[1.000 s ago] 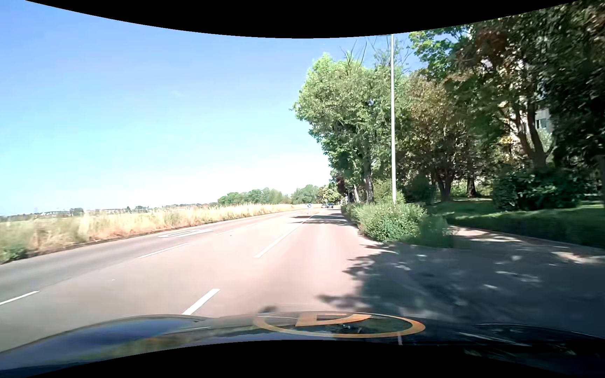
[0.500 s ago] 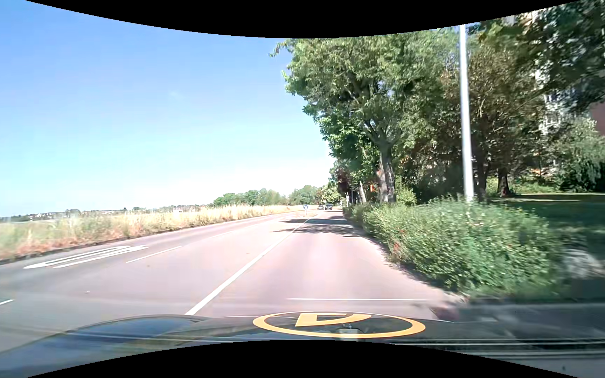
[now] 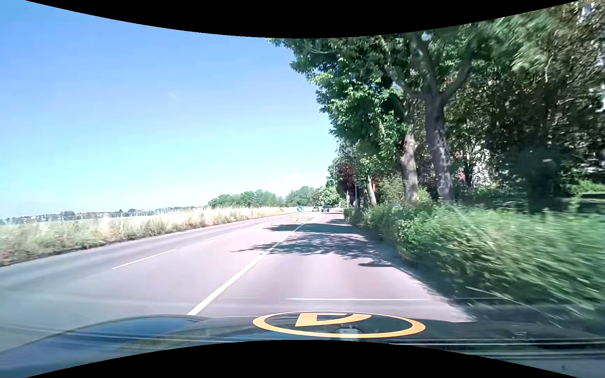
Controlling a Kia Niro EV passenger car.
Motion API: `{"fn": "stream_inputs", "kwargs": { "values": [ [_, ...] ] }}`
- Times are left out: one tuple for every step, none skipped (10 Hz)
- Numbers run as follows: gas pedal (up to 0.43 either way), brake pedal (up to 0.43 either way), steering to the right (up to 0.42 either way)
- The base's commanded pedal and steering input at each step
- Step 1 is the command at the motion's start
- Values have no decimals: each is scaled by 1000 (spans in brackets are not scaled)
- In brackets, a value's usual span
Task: Follow the waypoints while adhering to traffic rules and regulations
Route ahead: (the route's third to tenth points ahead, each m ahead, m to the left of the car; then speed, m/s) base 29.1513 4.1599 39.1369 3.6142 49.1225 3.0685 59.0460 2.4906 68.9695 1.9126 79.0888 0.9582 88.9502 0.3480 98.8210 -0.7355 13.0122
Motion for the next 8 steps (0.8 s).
{"fn": "stream_inputs", "kwargs": {
  "values": [
    [220, 0, 4],
    [220, 0, 4],
    [220, 0, 4],
    [220, 0, 4],
    [220, 0, 3],
    [220, 0, 3],
    [209, 0, 4],
    [209, 0, 3]
  ]
}}
